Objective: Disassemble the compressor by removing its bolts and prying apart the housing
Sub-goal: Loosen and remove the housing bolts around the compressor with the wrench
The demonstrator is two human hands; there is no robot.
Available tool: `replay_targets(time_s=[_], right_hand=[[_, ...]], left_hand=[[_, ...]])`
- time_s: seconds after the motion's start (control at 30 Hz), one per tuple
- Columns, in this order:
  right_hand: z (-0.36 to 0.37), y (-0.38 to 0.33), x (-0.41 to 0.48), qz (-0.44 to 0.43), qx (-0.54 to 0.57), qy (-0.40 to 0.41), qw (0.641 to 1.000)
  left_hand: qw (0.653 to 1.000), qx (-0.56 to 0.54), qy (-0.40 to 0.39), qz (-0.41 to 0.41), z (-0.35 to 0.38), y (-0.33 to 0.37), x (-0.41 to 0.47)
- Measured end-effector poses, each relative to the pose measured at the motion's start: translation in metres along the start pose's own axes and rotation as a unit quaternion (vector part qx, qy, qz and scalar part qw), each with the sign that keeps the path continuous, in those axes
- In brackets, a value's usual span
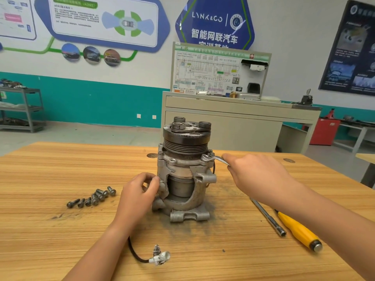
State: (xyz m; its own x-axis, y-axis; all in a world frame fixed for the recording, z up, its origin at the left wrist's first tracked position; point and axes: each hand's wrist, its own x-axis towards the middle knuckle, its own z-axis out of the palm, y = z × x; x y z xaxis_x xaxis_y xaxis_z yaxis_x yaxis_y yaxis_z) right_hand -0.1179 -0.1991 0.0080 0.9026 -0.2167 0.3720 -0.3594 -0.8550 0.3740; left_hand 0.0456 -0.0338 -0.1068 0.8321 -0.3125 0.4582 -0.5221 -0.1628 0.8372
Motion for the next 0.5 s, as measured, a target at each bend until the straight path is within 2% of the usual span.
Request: replay_targets(time_s=[0.23,0.5], right_hand=[[-0.017,-0.015,-0.001,-0.019,-0.097,-0.048,0.994],[-0.030,-0.023,-0.003,-0.081,-0.178,-0.073,0.978]], left_hand=[[1.000,-0.004,-0.004,-0.004,-0.001,0.001,-0.002],[1.000,-0.010,-0.006,-0.008,-0.002,0.002,-0.003]])
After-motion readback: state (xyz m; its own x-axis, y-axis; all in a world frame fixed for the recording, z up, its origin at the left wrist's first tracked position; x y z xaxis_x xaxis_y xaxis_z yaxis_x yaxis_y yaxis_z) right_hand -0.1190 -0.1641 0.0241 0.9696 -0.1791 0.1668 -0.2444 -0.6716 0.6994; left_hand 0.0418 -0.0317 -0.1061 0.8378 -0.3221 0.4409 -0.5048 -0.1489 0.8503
